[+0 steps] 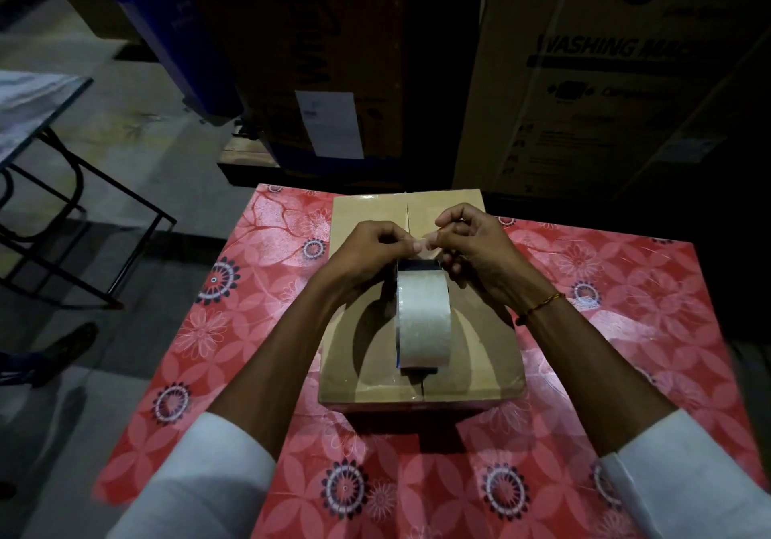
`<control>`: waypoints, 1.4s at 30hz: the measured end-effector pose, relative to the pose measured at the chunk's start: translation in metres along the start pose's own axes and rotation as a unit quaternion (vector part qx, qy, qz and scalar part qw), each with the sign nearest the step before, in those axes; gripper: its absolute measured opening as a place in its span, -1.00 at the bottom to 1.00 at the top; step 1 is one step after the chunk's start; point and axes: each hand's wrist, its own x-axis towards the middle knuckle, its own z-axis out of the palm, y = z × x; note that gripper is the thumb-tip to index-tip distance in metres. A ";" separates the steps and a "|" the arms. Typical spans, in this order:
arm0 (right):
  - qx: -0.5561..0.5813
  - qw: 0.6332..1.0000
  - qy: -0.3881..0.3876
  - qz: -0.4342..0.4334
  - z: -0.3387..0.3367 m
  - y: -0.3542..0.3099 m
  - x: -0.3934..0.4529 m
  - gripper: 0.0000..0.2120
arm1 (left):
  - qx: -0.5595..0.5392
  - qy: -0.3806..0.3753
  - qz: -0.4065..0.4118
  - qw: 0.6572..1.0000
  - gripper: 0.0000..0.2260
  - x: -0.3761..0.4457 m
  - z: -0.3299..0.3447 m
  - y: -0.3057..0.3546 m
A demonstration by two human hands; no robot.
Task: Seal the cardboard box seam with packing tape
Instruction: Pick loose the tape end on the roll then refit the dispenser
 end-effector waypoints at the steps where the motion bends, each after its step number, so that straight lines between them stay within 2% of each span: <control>1: 0.001 1.000 -0.001 0.000 0.000 0.000 0.000 -0.79 | -0.019 0.002 -0.004 1.000 -0.91 -0.001 -0.001 0.000; 7: -0.003 1.000 -0.029 -0.006 -0.002 0.000 -0.003 -0.80 | -0.034 0.010 -0.011 0.999 -0.87 -0.003 -0.007 -0.006; 10: -0.035 0.999 -0.040 0.009 -0.003 -0.001 -0.006 -0.77 | -0.037 0.014 -0.010 0.999 -0.87 -0.002 -0.009 -0.007; 13: -0.070 0.996 -0.047 0.016 -0.002 -0.001 -0.007 -0.83 | -0.035 0.017 -0.009 0.999 -0.85 -0.001 -0.009 -0.008; 19: -0.069 0.997 -0.021 0.007 0.004 0.003 -0.007 -0.90 | -0.034 0.017 -0.009 0.999 -0.74 0.000 -0.005 -0.007; 24: -0.083 0.996 -0.018 -0.005 0.006 0.001 -0.008 -0.85 | -0.003 0.016 0.028 0.999 -0.85 0.001 0.005 -0.006; 29: -0.076 0.996 -0.055 0.002 0.005 -0.001 -0.012 -0.82 | -0.026 0.037 0.016 0.999 -0.88 -0.001 0.005 -0.009; 33: -0.083 0.996 -0.042 0.002 0.004 0.000 -0.011 -0.87 | -0.018 0.037 0.015 0.999 -0.79 -0.002 0.002 -0.011; 38: -0.066 0.997 -0.030 -0.003 0.002 0.001 -0.011 -0.93 | -0.032 0.005 0.015 0.999 -0.85 -0.008 -0.002 -0.014; 42: -0.061 0.997 -0.051 -0.004 0.002 -0.001 -0.014 -0.85 | -0.051 0.027 0.010 0.998 -0.90 -0.009 -0.003 -0.017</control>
